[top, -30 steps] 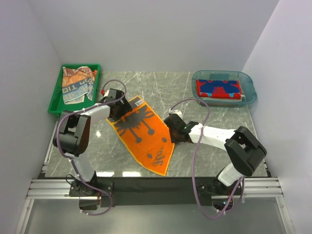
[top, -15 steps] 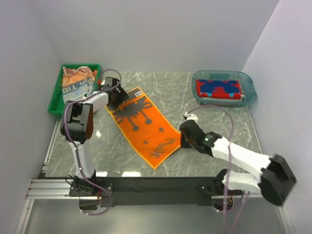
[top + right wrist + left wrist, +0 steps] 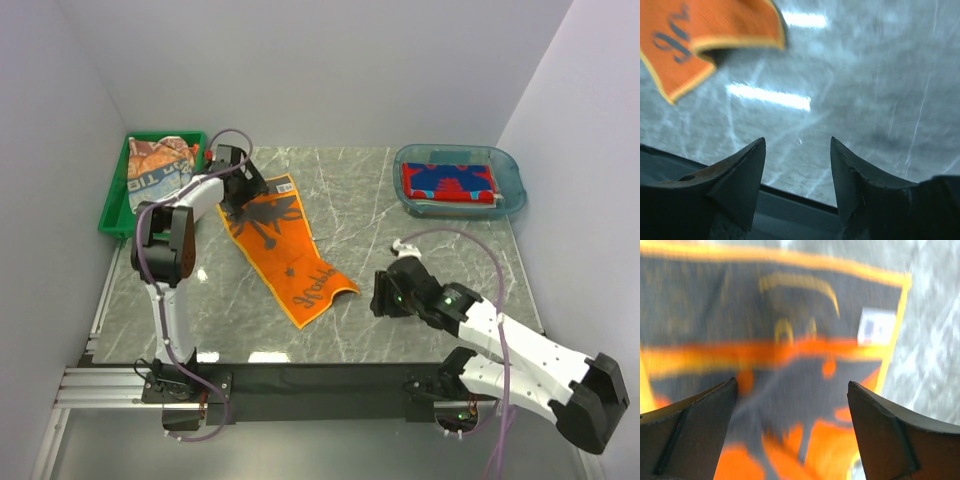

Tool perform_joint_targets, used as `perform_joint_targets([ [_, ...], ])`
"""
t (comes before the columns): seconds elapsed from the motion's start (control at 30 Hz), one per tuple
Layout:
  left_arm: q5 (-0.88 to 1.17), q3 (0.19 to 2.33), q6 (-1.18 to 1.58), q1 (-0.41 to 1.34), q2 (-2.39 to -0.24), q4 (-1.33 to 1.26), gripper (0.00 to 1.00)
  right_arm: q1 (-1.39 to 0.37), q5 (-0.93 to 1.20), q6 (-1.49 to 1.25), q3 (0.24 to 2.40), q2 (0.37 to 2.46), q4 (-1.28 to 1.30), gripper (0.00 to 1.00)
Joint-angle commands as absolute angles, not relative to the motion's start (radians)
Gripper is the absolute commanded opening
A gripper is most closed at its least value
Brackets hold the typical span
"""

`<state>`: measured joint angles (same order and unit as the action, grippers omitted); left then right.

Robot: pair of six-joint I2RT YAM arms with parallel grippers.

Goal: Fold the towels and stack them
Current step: Flatten out the crumpled towel

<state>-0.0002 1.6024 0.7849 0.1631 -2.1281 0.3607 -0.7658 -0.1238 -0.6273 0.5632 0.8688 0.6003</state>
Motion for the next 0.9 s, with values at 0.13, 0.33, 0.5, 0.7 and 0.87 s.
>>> perform_joint_targets([
  [0.13,-0.086,1.294,0.776,0.332,-1.688,0.397,0.91,-0.709,-0.131,-0.457,0.851,1.155,0.425,0.49],
  [0.33,-0.078,1.024,0.804,0.556,-1.507,0.413,0.79,-0.623,-0.055,-0.426,0.911,1.362,0.313,0.42],
  [0.5,-0.060,0.872,0.816,0.666,-1.483,0.393,0.72,-0.597,-0.020,-0.433,0.887,1.428,0.259,0.42],
  [0.7,-0.121,0.824,0.813,0.779,-1.565,0.425,0.65,-0.598,0.031,-0.437,0.853,1.470,0.207,0.42],
  [0.87,-0.173,0.841,0.853,0.877,-1.631,0.561,0.50,-0.597,0.038,-0.426,0.853,1.476,0.199,0.43],
])
